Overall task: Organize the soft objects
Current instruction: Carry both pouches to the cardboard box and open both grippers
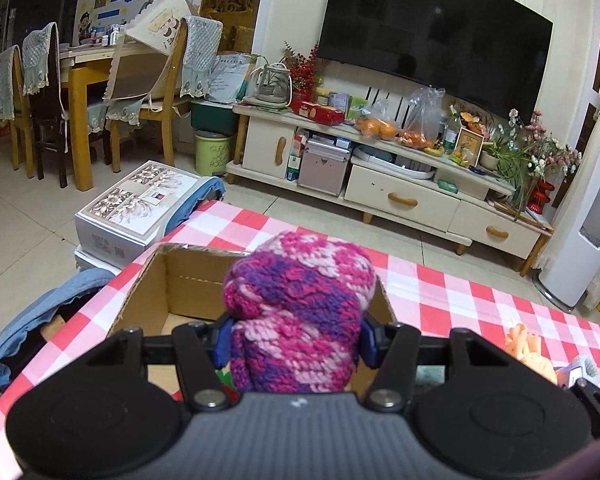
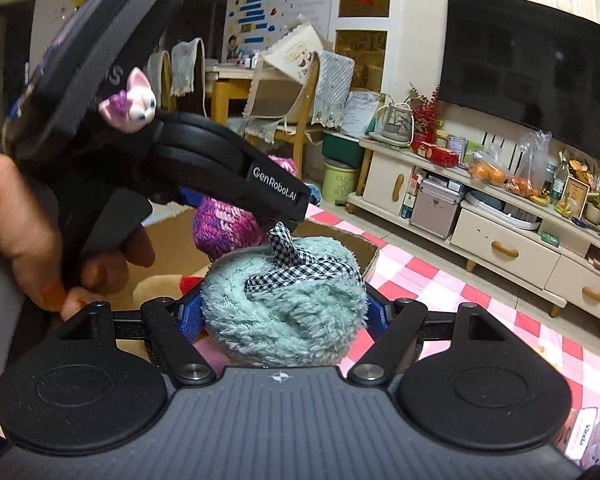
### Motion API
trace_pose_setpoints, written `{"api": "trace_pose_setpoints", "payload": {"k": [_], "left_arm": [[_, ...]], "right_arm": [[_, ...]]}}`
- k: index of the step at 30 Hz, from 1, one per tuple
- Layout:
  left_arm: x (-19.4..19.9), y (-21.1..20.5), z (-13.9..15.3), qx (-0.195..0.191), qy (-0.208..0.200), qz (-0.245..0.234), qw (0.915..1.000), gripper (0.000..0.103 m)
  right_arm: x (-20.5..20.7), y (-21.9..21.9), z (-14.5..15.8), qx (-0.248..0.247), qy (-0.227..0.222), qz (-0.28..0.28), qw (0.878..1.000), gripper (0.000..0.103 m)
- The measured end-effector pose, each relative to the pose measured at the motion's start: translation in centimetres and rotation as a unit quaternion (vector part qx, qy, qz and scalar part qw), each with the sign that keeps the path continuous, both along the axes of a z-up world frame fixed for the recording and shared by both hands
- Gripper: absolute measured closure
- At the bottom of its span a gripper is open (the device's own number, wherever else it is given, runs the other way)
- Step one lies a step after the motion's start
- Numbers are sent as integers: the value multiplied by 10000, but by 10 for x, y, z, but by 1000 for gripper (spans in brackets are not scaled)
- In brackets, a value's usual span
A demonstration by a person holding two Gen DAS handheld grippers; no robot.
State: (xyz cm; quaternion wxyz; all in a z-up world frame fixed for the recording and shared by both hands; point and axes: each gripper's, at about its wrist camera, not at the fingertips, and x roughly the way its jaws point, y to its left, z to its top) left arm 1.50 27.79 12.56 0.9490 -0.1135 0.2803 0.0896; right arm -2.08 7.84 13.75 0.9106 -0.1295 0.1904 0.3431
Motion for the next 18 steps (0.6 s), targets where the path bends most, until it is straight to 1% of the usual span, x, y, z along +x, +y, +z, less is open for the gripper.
{"api": "trace_pose_setpoints", "payload": {"k": [2, 4, 7, 11, 15, 18], "left_arm": [[0, 1, 0, 32, 30, 11, 10000, 46], [2, 3, -2, 114, 85, 42, 9999, 44], [2, 2, -2, 171, 118, 58, 9998, 40], [-1, 1, 0, 164, 88, 55, 9998, 27], [-1, -5, 4, 235, -2, -4, 9997, 21], [-2, -8, 5, 196, -40, -24, 9998, 21]], "right_arm": [[2, 1, -1, -52, 51, 58, 10000, 7], [1, -2, -2, -67, 69, 34, 9999, 2], [0, -10, 0, -30, 71, 46, 10000, 1], [-6, -18, 4, 16, -90, -33, 10000, 0], [-15, -30, 9, 162, -128, -237, 9995, 0], [-21, -38, 11, 218, -190, -437, 9986, 0]]}}
